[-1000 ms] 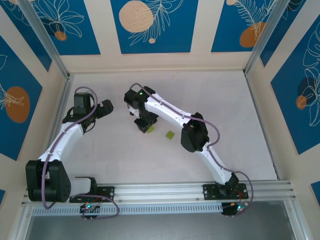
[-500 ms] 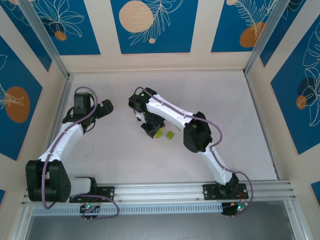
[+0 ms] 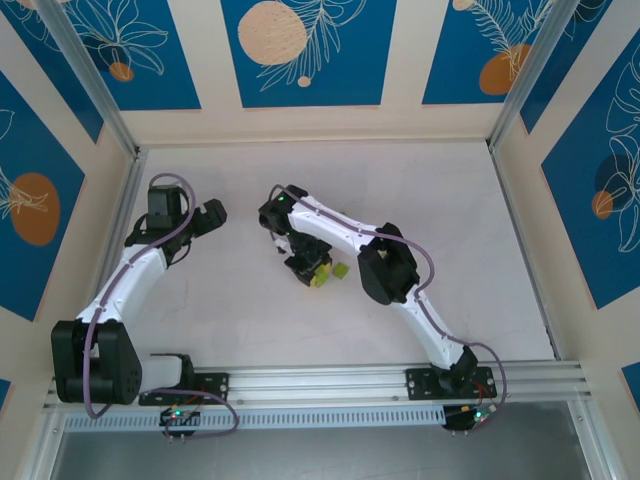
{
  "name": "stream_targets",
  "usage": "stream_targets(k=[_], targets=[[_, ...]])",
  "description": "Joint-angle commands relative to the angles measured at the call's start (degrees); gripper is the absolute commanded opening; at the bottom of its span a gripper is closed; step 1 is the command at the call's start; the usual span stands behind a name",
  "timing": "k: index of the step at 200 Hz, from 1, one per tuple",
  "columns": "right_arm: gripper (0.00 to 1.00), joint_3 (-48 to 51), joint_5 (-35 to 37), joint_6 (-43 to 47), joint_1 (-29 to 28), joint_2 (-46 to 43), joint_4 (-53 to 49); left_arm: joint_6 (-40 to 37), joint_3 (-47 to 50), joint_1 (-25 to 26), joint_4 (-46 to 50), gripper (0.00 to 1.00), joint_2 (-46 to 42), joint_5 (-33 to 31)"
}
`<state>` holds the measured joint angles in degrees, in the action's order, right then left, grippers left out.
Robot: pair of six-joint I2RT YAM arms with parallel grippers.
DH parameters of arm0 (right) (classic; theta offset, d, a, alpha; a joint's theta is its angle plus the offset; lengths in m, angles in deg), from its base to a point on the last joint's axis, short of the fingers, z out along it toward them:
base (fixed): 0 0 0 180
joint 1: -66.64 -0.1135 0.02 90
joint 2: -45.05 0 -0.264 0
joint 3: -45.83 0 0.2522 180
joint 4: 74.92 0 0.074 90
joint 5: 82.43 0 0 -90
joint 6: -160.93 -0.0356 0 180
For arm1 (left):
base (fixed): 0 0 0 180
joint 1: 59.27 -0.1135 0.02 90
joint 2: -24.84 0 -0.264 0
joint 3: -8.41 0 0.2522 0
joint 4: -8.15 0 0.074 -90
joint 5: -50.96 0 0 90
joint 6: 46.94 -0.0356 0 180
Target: Assemble a carrot with lego
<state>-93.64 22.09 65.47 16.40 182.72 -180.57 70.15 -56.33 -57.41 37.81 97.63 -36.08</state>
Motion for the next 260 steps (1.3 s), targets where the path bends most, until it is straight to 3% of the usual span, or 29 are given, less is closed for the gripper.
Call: stream_targets(k=[1,130,171,210,260], targets=[[0.35,0.59,-2.81,1.23,0.23,0.56,-2.11,-0.03,-0.08,-0.81,0.29,0.99,-0.16,0.46],[0.44,-2.54,-4.24,1.43,1.06,2.7,-1.62,-0.08,-0.08,-0.79,0.15,0.98,0.2,0.27],[0.32,-4.38,-5.34,1.23,1.3,1.34,-1.36,-0.04,-0.08,-0.81,0.21,0.98,0.14,0.28],[0.56,-2.22,-6.57,0.28,1.74,-1.71,2.62,0.08,0.0,-0.8,0.19,0.99,-0.1,0.47],[0.66,12.49,-9.81,0.98,2.63,-15.85,20.23,0.06,-0.24,-0.84,0.48,0.99,-0.32,0.47]])
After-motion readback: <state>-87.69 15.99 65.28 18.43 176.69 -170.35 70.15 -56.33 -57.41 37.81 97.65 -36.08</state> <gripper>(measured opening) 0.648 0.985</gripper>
